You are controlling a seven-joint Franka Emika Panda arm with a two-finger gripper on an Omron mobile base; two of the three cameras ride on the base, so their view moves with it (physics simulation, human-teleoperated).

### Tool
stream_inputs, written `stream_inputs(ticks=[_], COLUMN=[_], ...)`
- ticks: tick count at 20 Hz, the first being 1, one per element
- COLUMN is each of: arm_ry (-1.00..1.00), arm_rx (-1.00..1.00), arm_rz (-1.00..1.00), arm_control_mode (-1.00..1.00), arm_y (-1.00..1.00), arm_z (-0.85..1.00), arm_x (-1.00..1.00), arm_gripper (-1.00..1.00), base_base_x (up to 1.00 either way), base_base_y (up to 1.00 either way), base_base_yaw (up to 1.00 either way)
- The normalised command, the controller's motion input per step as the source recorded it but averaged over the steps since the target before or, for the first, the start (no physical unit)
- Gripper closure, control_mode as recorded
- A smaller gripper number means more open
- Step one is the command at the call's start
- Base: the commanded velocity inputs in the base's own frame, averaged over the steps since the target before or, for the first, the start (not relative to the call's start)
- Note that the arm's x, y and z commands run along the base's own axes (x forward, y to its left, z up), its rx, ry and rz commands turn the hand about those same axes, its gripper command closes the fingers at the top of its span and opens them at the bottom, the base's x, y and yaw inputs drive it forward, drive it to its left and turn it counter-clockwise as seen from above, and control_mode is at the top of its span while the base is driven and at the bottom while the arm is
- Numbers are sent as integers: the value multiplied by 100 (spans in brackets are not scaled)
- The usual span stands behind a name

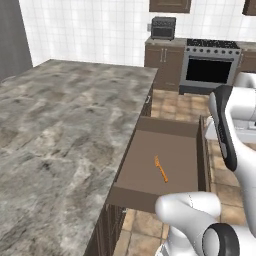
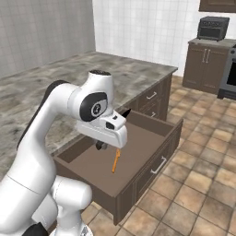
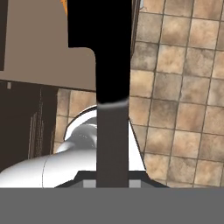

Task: Pick up the metallic utensils from the counter and place them in the open drawer. Make sure not to pick up any wooden utensils.

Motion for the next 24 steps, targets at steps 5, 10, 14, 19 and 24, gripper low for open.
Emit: stream_inputs(ticks=[5,10,14,19,24], arm_ry=[0,0,0,0,0], arm_rx=[0,0,0,0,3], arm_rz=[0,0,0,0,0], arm_control_mode=[100,100,100,-100,-100], arm_y=[0,0,0,9,34], arm_z=[0,0,0,-21,-83], arm_x=[0,0,0,16,45], arm_gripper=[100,100,100,100,100], base_base_x=[0,0,0,0,0], base_base_y=[0,0,0,0,0], base_base_yaw=[0,0,0,0,0])
